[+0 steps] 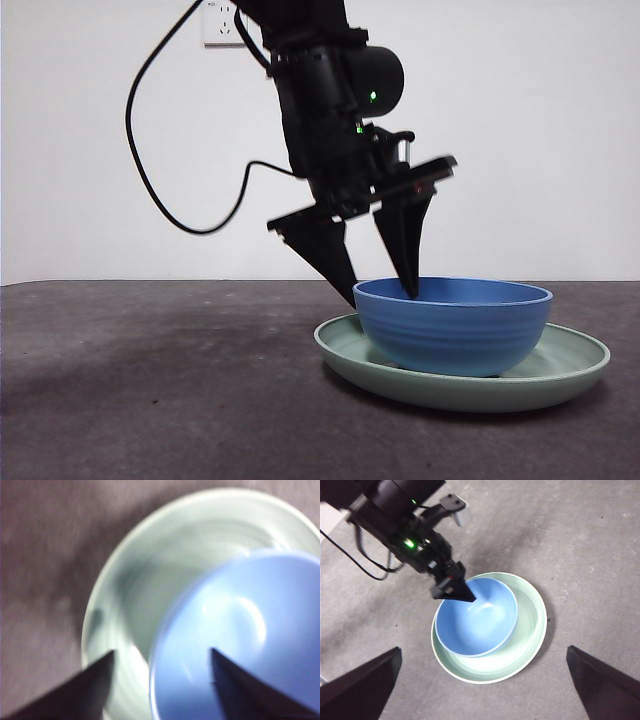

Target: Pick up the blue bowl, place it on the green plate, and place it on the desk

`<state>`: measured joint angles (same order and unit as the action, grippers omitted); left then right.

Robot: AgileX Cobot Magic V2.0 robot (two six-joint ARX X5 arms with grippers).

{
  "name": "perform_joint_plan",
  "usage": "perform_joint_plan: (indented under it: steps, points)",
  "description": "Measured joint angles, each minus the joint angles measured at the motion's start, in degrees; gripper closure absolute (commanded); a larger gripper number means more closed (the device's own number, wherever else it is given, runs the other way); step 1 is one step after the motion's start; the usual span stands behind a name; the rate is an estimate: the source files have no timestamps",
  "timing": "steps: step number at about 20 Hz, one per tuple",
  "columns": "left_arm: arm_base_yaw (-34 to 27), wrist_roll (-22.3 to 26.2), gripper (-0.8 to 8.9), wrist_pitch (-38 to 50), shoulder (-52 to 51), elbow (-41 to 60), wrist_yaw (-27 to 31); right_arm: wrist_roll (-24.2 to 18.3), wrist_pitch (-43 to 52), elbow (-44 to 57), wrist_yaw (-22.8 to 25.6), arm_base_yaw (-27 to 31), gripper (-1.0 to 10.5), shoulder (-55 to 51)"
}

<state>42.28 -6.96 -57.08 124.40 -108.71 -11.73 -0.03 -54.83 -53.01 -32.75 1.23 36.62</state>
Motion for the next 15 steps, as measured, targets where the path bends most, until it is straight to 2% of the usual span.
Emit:
perform_joint_plan:
  steps: [4, 7, 11, 15]
  points:
    - [-1.4, 2.05, 3.36, -13.09, 0.04, -10.82, 0.0, 0.0, 0.0, 0.0, 0.0, 0.0, 3.8, 0.0]
    - [-1.64, 4.04, 0.99, -19.04, -0.15, -18.01, 0.04, 0.02, 0.0, 0.0, -0.02, 0.0, 3.8, 0.0]
    - [-1.6, 6.16, 0.95, -24.0, -3.82, -21.33, -0.02, 0.02, 0.0, 0.0, 0.0, 0.0, 3.8, 0.0]
    - [-1.66, 7.1, 0.96, -24.37, -11.61, -21.29, -1.97, 0.0, 0.0, 0.0, 0.0, 0.0, 3.8, 0.0]
